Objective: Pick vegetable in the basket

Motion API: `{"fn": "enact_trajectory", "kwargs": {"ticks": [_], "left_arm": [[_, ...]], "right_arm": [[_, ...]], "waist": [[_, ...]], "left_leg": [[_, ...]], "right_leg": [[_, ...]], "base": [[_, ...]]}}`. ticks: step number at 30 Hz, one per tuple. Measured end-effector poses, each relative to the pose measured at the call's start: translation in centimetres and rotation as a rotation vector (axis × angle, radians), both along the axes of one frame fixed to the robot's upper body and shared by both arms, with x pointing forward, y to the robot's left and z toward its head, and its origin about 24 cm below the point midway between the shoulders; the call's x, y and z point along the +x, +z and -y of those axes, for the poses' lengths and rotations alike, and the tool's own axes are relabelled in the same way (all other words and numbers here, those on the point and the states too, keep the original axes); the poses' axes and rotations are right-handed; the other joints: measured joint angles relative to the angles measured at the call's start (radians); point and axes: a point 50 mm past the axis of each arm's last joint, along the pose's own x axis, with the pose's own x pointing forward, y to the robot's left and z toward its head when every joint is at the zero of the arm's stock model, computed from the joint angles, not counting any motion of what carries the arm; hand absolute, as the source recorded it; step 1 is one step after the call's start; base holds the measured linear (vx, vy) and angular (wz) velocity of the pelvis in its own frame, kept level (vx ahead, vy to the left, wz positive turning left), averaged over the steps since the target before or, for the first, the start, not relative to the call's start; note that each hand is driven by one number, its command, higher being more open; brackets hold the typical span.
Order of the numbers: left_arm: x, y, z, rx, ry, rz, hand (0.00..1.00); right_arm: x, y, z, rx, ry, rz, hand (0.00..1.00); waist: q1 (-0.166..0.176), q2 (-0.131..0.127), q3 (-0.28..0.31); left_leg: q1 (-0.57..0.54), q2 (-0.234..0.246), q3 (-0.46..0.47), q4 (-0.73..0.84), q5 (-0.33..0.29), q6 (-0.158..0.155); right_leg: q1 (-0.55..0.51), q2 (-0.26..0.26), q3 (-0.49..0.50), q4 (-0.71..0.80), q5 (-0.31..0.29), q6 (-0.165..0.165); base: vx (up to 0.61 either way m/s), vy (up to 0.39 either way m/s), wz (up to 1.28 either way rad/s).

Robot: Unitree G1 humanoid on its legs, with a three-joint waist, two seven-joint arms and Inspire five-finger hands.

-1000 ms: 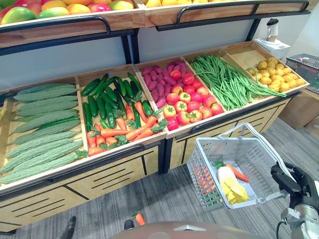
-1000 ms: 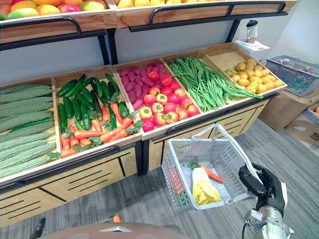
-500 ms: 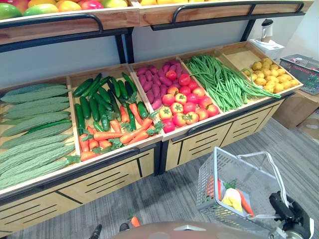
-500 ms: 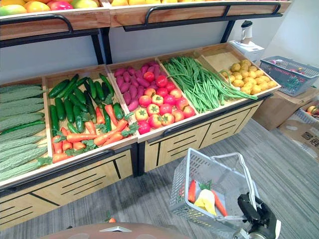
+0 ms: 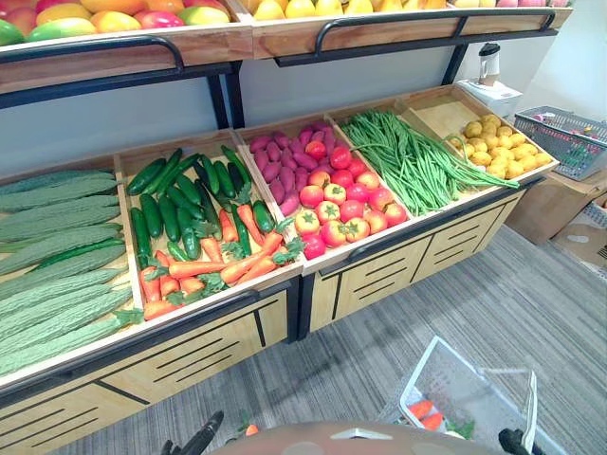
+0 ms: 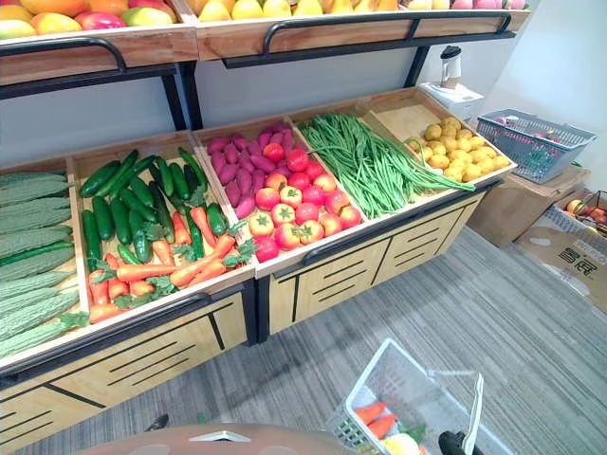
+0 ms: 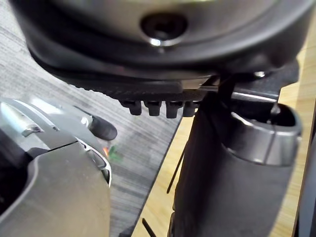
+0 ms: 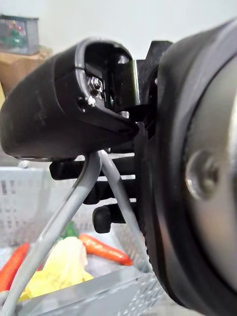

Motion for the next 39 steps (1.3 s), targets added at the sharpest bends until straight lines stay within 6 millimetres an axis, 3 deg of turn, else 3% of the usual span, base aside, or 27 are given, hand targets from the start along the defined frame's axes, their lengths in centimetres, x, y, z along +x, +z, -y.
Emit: {"fn": "enact_trajectory", "kwargs": {"ticks": [4,6,9,12,15,18,28,31,35,36,37,38,39], "left_arm": [[-0.2,0.0,0.0,0.003,0.006,-0.01,1.0],[0.1,0.0,0.0,0.006,0.005,-0.006,1.0],[0.3,0.0,-0.1,0.007,0.004,-0.002,1.0],[0.3,0.0,-0.1,0.01,0.003,-0.001,1.0],[0.4,0.1,-0.2,0.019,0.005,0.001,1.0],[0.8,0.3,-0.4,0.033,-0.002,0.014,1.0],[2.5,0.7,-0.5,0.07,-0.081,0.042,1.0],[2.8,0.7,-0.7,0.094,-0.136,0.025,1.0],[5.4,1.2,-1.0,0.132,-0.215,0.07,1.0],[6.9,1.4,-1.0,0.144,-0.233,0.106,1.0],[7.3,1.5,-1.0,0.147,-0.237,0.115,1.0],[9.2,2.1,-0.9,0.166,-0.265,0.171,1.0],[9.8,2.2,-0.9,0.17,-0.274,0.186,1.0]], "right_arm": [[-0.8,-0.8,-0.8,0.049,-0.017,-0.03,0.0],[-1.1,-1.0,-1.0,0.062,-0.02,-0.042,0.0],[-1.1,-1.2,-1.3,0.073,-0.012,-0.044,0.0],[-0.9,-1.3,-1.5,0.078,-0.002,-0.045,0.0],[-0.7,-1.5,-2.1,0.1,0.029,-0.043,0.0],[-0.6,-1.7,-2.7,0.123,0.044,-0.039,0.0],[-0.9,-2.1,-3.9,0.169,0.061,-0.046,0.0],[-0.7,-2.1,-4.0,0.167,0.079,-0.037,0.0],[-0.1,-2.1,-4.3,0.173,0.117,-0.024,0.0],[0.4,-1.9,-4.0,0.157,0.125,-0.01,0.0],[0.6,-1.9,-4.0,0.155,0.127,-0.008,0.0],[1.2,-1.8,-3.6,0.14,0.131,0.004,0.0],[1.4,-1.7,-3.4,0.131,0.127,0.006,0.0]], "waist": [[0.004,-0.003,0.008],[0.004,-0.012,0.021],[0.004,-0.02,0.044],[0.007,0.0,0.074],[0.021,0.01,0.106],[0.033,-0.003,0.117],[0.04,-0.013,0.138],[0.023,-0.009,0.139],[0.01,0.009,0.146],[0.011,0.034,0.155],[0.012,0.038,0.155],[0.01,0.04,0.178],[0.003,0.04,0.184]], "left_leg": [[0.031,0.001,0.028,0.002,-0.017,-0.005],[0.027,0.008,0.034,0.063,-0.054,-0.007],[-0.019,0.054,0.038,0.25,-0.162,-0.012],[-0.084,0.139,0.026,0.497,-0.296,-0.008],[-0.1,0.181,0.026,0.642,-0.394,-0.004],[-0.112,0.204,0.029,0.745,-0.471,0.001],[-0.067,0.234,0.095,0.836,-0.566,0.002],[-0.032,0.262,0.161,0.836,-0.577,-0.006],[0.004,0.328,0.293,0.83,-0.571,-0.015],[0.02,0.363,0.358,0.818,-0.561,-0.025],[0.024,0.367,0.371,0.815,-0.557,-0.026],[0.054,0.37,0.433,0.794,-0.543,-0.024],[0.062,0.372,0.45,0.787,-0.537,-0.021]], "right_leg": [[0.022,0.001,0.024,-0.006,-0.001,0.002],[0.035,-0.003,0.033,-0.005,-0.003,0.004],[0.054,0.004,0.044,0.012,-0.019,0.005],[0.065,0.038,0.05,0.071,-0.057,0.009],[0.063,0.051,0.066,0.152,-0.108,0.025],[0.054,0.046,0.075,0.222,-0.154,0.041],[0.022,0.03,0.045,0.328,-0.168,0.053],[0.002,0.046,0.072,0.328,-0.168,0.053],[-0.067,0.099,0.128,0.309,-0.13,0.059],[-0.109,0.107,0.048,0.3,-0.075,0.058],[-0.118,0.101,0.017,0.299,-0.067,0.053],[-0.145,0.037,-0.193,0.29,-0.033,0.011],[-0.144,0.004,-0.276,0.293,-0.022,-0.004]], "base": [[0.04,0.002,-0.17],[0.04,-0.008,-0.18],[0.02,-0.013,-0.17],[0.01,0.027,-0.12],[0.02,0.113,-0.18],[0.03,0.119,-0.13],[0.01,0.105,-0.19],[-0.03,0.049,-0.55],[-0.05,0.005,-0.96],[-0.06,0.002,-0.89],[-0.09,-0.006,-1.21],[-0.12,-0.018,-0.69],[-0.1,-0.017,-0.69]]}}
